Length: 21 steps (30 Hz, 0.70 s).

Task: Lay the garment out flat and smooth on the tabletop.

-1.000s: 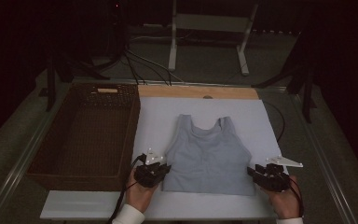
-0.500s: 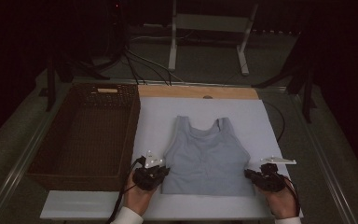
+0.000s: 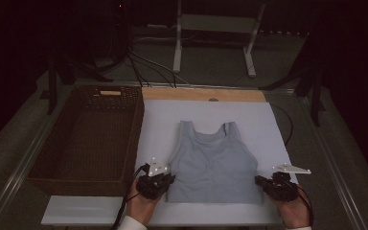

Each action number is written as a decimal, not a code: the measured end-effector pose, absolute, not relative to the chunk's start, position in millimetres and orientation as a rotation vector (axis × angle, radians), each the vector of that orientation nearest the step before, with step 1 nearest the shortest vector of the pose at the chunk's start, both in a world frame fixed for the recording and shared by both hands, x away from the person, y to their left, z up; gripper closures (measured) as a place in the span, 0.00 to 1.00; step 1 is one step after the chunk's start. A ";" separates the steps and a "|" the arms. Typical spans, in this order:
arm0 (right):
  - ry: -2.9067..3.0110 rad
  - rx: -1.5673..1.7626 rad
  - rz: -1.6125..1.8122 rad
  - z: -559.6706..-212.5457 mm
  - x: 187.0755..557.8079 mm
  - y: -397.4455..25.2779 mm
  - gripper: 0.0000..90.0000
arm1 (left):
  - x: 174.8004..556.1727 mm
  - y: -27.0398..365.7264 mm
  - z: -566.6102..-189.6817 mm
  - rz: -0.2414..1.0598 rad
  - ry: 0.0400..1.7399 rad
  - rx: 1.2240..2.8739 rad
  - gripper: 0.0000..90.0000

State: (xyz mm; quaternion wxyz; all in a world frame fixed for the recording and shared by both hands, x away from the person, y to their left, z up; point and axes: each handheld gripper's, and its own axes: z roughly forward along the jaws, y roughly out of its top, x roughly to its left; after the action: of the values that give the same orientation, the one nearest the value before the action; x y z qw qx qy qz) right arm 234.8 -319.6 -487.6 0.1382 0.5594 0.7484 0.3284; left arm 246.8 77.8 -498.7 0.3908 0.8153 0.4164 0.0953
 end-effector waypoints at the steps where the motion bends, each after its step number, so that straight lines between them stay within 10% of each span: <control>1: 2.164 1.614 0.948 -487.4 233.4 -320.1 0.97 | 246.0 77.6 -498.5 0.240 1.057 2.071 0.95; 21: 2.169 1.580 0.986 -486.3 220.3 -315.5 0.95 | 232.5 83.4 -498.9 0.253 1.053 2.062 0.93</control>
State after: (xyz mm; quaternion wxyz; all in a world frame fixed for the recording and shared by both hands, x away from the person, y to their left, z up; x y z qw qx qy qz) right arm 220.3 -315.5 -486.3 0.1409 0.5472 0.7511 0.3415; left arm 232.5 83.4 -498.9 0.3954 0.8132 0.4152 0.0997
